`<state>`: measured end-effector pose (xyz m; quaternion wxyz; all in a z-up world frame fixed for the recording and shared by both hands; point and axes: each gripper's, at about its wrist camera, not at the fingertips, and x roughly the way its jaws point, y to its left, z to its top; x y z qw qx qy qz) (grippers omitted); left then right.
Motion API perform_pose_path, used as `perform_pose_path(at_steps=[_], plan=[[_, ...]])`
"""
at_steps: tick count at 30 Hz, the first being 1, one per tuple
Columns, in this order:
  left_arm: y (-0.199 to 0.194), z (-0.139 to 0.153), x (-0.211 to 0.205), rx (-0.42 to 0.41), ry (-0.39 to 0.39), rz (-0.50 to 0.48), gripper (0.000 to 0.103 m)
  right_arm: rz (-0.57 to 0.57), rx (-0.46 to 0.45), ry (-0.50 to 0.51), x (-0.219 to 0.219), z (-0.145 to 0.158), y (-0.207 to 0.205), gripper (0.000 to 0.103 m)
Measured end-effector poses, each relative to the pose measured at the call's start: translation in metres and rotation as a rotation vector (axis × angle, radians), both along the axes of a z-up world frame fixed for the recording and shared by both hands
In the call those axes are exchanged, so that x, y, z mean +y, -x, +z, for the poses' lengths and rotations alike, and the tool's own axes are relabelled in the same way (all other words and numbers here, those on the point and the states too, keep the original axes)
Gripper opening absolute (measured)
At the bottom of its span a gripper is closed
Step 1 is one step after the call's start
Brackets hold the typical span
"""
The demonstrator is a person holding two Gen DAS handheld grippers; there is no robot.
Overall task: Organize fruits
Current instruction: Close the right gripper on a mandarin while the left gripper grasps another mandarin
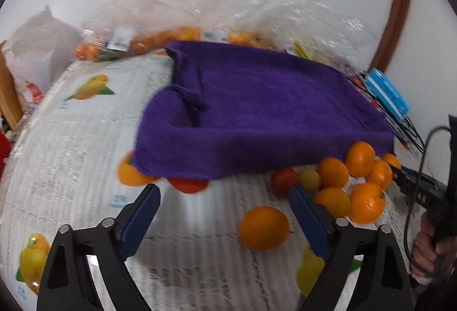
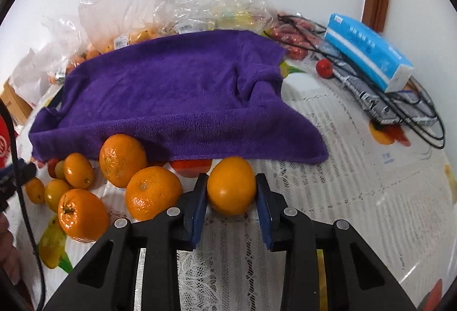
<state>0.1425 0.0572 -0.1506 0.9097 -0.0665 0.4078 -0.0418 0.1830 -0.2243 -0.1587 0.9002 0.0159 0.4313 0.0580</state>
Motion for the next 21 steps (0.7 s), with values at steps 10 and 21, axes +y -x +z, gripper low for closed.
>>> perform_pose_path(at_steps=[10,21], plan=[[0.007,-0.004,-0.021,0.024,-0.01,-0.109,0.033,0.006,-0.004,-0.004,0.003,0.001,0.002,0.032],[0.007,-0.001,-0.013,0.011,0.037,-0.096,0.032,0.003,-0.062,-0.044,-0.004,0.009,0.011,0.032]])
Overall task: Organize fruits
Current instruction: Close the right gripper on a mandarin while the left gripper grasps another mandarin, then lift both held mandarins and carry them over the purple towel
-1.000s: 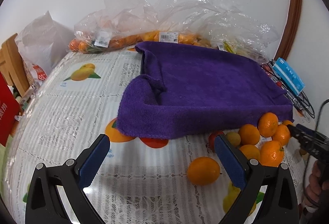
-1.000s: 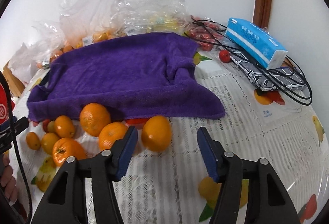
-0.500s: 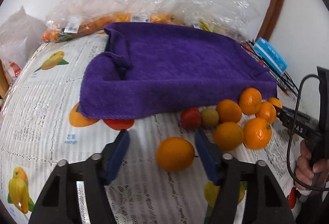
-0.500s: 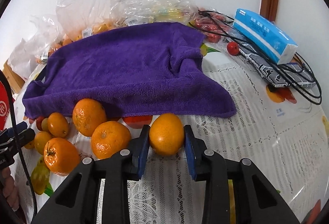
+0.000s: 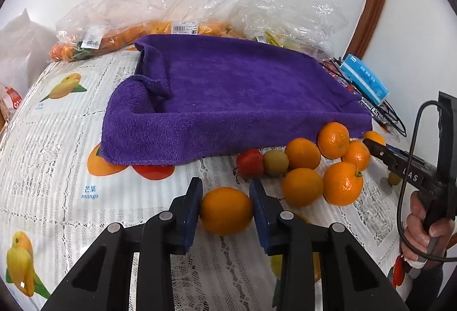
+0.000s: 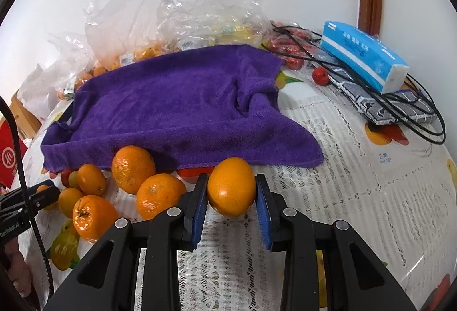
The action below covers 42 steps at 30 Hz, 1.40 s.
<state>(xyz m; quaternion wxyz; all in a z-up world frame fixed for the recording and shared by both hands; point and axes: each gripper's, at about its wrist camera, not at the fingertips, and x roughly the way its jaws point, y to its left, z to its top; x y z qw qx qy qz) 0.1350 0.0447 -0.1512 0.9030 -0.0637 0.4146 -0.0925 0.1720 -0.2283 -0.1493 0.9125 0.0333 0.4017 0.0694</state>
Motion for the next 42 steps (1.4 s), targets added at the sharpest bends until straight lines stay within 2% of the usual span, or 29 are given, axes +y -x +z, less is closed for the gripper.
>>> perform_pose_path(at_steps=[14,20,25,34,42], plan=[[0.005,0.012,0.017,-0.037,0.081,0.055,0.032,0.064,-0.09,0.002,0.01,0.012,0.014,0.032],[0.007,0.023,0.024,-0.041,0.07,0.102,0.032,0.02,-0.076,0.008,0.007,0.015,0.012,0.032],[0.009,0.044,0.024,-0.092,0.058,0.121,0.032,0.014,-0.13,0.0,0.003,0.041,0.021,0.032],[-0.013,0.069,0.011,-0.119,0.06,0.122,0.032,-0.002,-0.208,0.003,0.007,0.092,0.02,0.032],[-0.046,0.077,0.007,-0.147,0.059,0.158,0.032,0.03,-0.223,0.016,0.029,0.108,-0.008,0.032]])
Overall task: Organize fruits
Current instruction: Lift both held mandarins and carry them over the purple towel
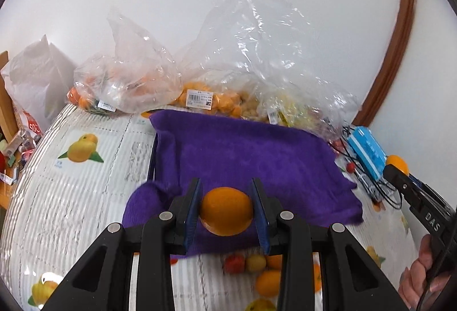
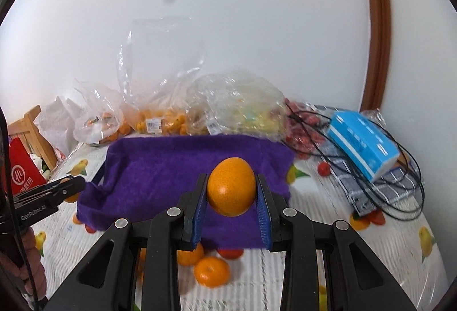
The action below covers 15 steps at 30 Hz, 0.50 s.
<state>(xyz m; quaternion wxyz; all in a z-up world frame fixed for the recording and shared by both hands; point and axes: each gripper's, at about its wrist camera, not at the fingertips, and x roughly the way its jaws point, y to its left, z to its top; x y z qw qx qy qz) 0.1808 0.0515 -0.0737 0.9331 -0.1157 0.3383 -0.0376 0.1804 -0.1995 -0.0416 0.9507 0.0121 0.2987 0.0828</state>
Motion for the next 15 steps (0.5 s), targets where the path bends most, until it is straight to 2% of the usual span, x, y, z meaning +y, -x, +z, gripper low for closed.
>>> perform_pose_path(at_steps=[3,9,13,15], plan=[[-0.012,0.002,-0.003,-0.017,-0.023,0.007,0.032,0.018,-0.014,0.0,0.009,0.005,-0.009,0.032],[-0.035,-0.004,-0.002,-0.041,0.004,0.023,0.032,0.039,-0.038,0.004,0.018,0.012,-0.025,0.032],[-0.041,-0.019,-0.002,-0.038,0.026,0.03,0.032,0.062,-0.038,-0.033,0.017,-0.002,-0.034,0.032],[-0.046,-0.029,-0.002,-0.007,0.024,0.03,0.032,0.064,0.0,-0.043,0.016,-0.014,-0.042,0.032]])
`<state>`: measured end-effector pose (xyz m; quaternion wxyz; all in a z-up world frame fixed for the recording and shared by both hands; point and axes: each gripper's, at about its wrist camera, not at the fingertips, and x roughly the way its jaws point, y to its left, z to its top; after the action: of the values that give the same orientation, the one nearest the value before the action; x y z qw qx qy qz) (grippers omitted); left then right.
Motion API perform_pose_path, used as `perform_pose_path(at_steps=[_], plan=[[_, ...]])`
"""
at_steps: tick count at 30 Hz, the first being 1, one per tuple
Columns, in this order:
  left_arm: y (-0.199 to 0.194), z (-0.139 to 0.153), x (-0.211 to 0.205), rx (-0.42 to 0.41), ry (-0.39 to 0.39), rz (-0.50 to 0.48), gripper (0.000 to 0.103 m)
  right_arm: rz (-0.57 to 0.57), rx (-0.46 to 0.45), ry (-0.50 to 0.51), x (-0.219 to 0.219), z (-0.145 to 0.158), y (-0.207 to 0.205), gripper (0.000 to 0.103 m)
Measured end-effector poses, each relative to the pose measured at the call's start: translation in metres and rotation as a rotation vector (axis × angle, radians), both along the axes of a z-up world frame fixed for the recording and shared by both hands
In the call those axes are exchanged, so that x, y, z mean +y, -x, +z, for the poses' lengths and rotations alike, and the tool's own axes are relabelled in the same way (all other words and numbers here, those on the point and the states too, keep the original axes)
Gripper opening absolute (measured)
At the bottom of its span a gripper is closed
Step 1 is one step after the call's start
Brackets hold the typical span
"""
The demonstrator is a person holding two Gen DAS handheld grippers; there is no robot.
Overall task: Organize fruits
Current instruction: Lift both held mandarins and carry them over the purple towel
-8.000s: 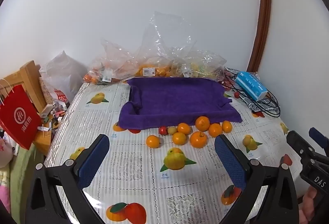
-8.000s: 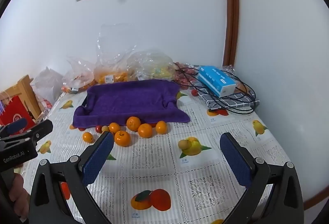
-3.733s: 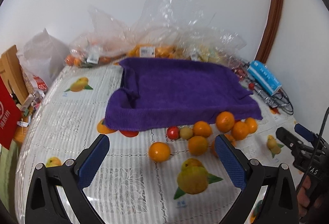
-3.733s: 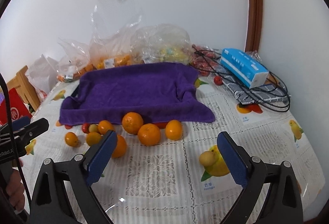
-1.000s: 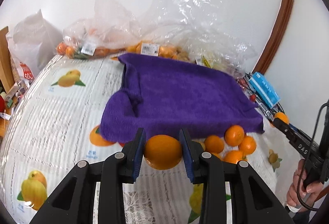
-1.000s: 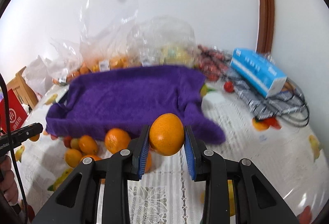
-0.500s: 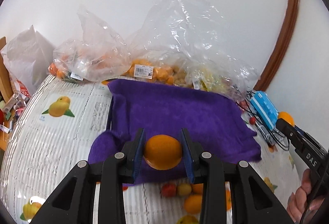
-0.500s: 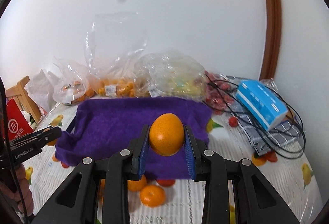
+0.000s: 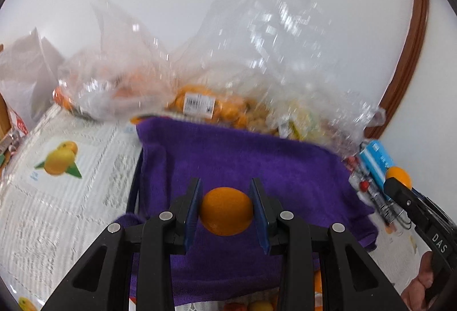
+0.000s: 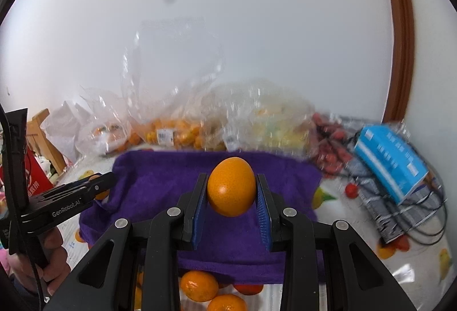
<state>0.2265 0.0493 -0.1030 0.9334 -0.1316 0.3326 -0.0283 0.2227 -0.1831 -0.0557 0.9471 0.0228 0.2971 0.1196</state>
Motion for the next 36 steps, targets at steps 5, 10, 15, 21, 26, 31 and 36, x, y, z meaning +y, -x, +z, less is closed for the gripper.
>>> perform_pose_path(at_steps=[5,10,15,21,26,31,36], plan=[[-0.005,-0.015,0.006,0.017,0.001,0.011,0.032,-0.017,0.066,-0.014,-0.006,-0.021,-0.014,0.032],[-0.007,-0.021,0.013,0.022,0.018,0.039,0.032,-0.034,0.118,-0.016,-0.011,-0.04,-0.023,0.032],[-0.009,-0.025,0.012,0.021,0.012,0.039,0.032,-0.02,0.172,-0.017,-0.007,-0.059,-0.034,0.032],[-0.014,-0.031,0.008,0.056,0.002,0.036,0.032,-0.007,0.211,-0.002,-0.002,-0.072,-0.04,0.032],[-0.017,-0.034,0.006,0.075,-0.012,0.031,0.032,-0.011,0.237,0.015,0.0,-0.08,-0.045,0.032],[-0.02,-0.037,0.002,0.096,-0.021,0.019,0.032,-0.015,0.262,0.028,0.0,-0.086,-0.05,0.032],[-0.022,-0.038,0.0,0.109,-0.022,0.012,0.033,-0.013,0.267,0.049,0.004,-0.089,-0.05,0.032]])
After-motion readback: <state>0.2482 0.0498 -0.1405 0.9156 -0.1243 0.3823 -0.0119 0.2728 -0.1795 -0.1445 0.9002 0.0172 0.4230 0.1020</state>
